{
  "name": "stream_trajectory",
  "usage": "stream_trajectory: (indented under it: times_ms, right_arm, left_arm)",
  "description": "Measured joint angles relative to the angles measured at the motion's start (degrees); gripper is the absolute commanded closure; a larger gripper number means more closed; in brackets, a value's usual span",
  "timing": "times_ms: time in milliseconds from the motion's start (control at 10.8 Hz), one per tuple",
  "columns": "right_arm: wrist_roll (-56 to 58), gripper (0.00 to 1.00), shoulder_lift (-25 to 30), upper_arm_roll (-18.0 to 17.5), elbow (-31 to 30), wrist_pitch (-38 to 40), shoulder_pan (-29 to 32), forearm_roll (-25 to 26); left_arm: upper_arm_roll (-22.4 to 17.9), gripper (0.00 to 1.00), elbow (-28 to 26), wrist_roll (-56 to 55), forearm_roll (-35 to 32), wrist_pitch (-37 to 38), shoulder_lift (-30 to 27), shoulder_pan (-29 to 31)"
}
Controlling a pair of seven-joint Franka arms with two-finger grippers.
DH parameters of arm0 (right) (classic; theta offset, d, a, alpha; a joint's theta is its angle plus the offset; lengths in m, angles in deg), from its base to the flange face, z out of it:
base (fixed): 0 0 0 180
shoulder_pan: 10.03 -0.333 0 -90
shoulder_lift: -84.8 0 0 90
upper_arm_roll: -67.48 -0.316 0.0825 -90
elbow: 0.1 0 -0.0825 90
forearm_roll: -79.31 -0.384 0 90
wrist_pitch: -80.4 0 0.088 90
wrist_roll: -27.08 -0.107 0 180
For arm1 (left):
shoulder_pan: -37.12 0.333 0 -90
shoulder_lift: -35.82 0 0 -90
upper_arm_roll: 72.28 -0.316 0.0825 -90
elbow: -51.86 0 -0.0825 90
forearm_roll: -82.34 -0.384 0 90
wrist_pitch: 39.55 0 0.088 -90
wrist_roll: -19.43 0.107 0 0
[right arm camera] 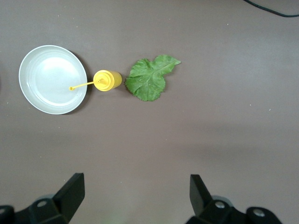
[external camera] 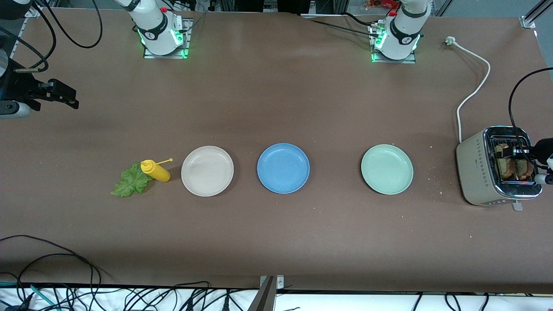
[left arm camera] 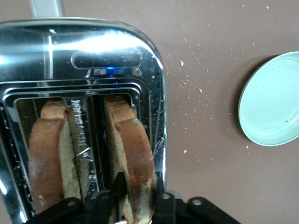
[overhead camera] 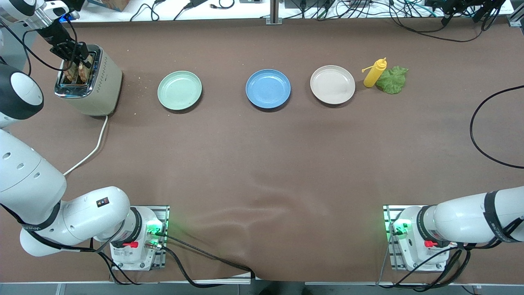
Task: Make sandwich in blue plate with both arms
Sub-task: 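Grasp the bread slice with the left gripper and lift it out, then carry the bread slice with the left gripper onto the blue plate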
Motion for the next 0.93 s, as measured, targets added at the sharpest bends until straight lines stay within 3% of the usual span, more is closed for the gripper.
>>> stream_trajectory:
  times_ms: [464,927]
  right_arm:
    - [0.0,0.0,0.0,0.0,0.0,0.1,0.0,0.0]
    - [0.0,0.0,0.0,0.0,0.0,0.1,0.0,0.0]
  left_arm:
    - [0.5,1.0,1.8,0.1,-1.9,0.7,-0.9,0.0]
    - [1.4,1.0,8.9,0.3,-5.7,10.2,-4.2,-0.6]
